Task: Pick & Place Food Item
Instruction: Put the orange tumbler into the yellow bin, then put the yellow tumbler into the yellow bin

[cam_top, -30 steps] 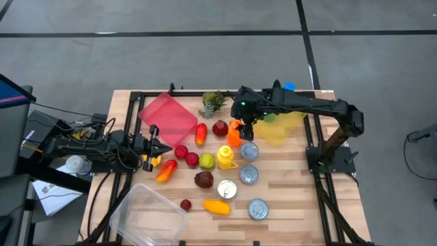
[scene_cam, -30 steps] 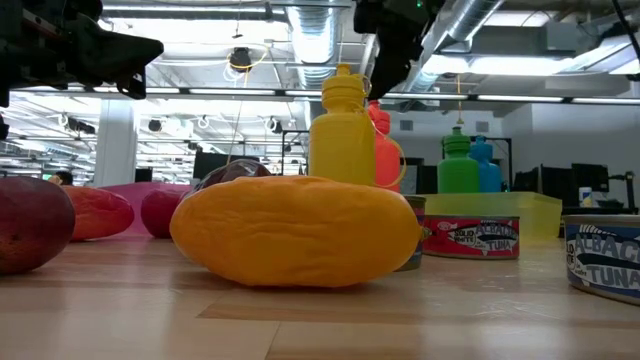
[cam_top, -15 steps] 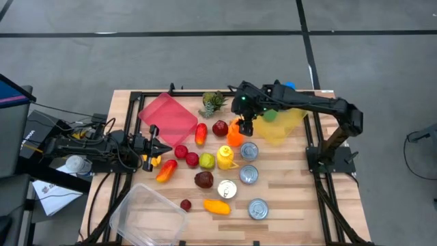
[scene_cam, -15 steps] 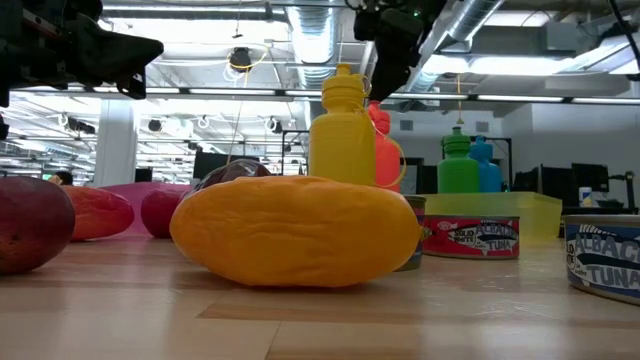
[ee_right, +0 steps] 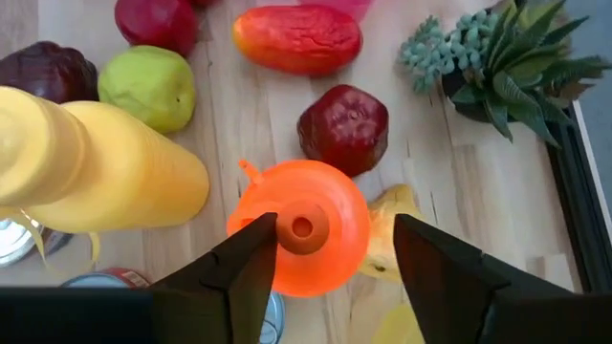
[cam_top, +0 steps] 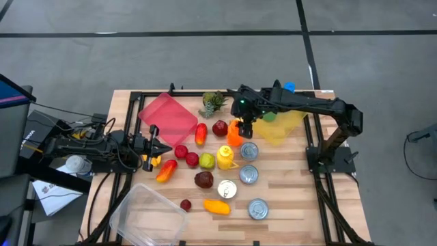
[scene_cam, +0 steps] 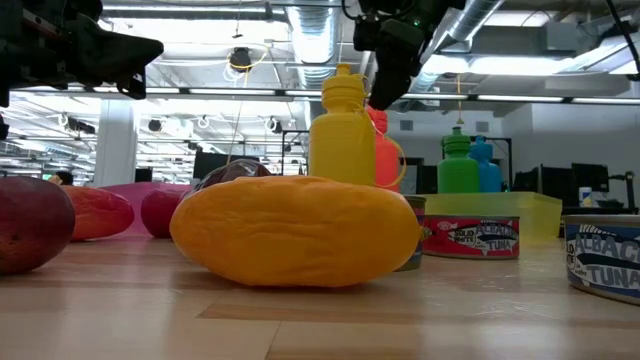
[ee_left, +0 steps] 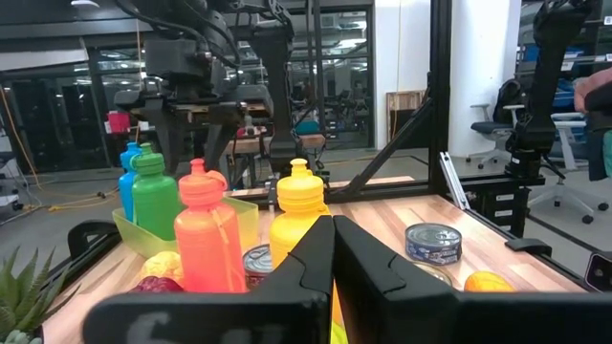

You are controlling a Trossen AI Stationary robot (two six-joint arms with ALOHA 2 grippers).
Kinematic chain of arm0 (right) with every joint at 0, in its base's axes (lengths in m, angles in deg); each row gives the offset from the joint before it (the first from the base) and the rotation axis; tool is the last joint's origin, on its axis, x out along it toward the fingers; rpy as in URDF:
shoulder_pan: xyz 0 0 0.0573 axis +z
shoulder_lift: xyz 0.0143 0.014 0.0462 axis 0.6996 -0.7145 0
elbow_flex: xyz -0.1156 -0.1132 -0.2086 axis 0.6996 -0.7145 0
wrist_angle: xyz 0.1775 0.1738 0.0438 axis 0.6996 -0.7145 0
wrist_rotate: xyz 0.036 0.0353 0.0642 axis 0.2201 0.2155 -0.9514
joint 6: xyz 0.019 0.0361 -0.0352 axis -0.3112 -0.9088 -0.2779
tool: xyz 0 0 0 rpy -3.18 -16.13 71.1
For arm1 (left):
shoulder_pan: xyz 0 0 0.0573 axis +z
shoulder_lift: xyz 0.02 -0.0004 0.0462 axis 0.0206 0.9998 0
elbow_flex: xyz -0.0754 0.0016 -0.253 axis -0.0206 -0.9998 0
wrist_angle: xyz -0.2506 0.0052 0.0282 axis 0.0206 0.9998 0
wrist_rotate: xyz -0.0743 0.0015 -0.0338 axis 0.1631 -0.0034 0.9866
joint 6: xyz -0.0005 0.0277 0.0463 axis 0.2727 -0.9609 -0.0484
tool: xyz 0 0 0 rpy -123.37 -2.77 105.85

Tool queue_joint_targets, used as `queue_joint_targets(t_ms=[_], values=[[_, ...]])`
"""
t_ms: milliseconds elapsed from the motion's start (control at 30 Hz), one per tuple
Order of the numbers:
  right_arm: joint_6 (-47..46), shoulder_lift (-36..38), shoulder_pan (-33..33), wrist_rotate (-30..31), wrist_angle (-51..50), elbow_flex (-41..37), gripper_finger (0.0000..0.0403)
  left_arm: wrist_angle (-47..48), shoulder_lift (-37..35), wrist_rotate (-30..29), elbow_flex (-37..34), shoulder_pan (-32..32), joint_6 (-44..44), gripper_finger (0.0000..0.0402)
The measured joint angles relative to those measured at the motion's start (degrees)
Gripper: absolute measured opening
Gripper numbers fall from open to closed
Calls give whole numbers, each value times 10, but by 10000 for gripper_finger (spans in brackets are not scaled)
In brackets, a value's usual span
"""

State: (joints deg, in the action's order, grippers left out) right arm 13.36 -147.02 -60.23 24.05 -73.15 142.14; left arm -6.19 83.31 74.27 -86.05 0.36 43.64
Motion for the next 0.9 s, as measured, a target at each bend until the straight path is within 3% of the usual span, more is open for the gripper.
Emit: queue_joint_targets(t_ms=[433, 900], values=[[-7, -1, -1, 3, -15, -2, 6, 0, 0, 0, 0, 0, 0, 0], [-11, -2, -1, 3, -31, -2, 1, 0, 0, 0, 0, 0, 0, 0]])
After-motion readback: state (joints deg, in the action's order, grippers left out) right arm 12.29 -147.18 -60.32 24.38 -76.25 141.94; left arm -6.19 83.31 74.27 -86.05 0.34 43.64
